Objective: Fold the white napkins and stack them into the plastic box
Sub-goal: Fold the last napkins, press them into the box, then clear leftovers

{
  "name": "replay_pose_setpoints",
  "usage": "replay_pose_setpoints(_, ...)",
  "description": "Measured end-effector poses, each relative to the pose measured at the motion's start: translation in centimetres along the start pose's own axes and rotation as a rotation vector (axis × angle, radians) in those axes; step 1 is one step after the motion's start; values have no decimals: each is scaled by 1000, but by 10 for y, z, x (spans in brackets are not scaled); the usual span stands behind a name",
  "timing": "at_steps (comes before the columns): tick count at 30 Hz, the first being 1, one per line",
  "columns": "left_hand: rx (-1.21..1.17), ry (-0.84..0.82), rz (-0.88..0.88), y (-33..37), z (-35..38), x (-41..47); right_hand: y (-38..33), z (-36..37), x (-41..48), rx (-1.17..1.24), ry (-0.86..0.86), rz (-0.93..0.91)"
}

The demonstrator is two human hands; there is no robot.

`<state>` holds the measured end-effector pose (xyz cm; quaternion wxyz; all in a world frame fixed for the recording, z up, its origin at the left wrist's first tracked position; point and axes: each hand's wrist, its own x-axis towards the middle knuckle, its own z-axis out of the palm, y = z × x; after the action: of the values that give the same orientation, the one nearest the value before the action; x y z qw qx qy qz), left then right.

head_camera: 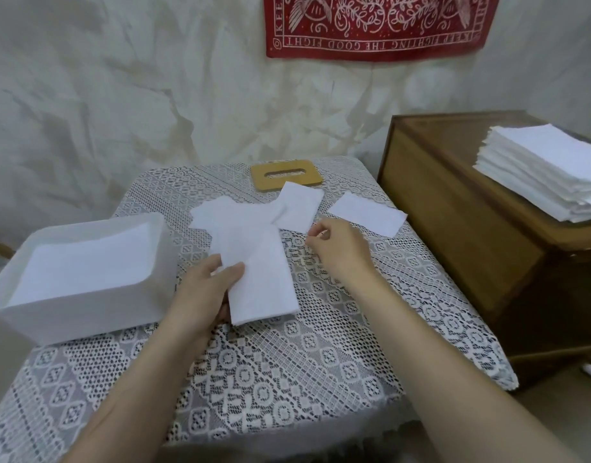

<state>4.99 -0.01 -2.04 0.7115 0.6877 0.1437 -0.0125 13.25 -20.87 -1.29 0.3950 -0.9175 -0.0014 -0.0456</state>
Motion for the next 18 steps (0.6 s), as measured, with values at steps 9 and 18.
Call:
replay_pose_setpoints(9, 14, -7, 49, 1, 1, 6, -6, 16, 60, -429, -86, -162)
replay_pose_setpoints(18, -10, -16, 32, 0, -5, 8, -3, 13, 58, -423, -65, -261)
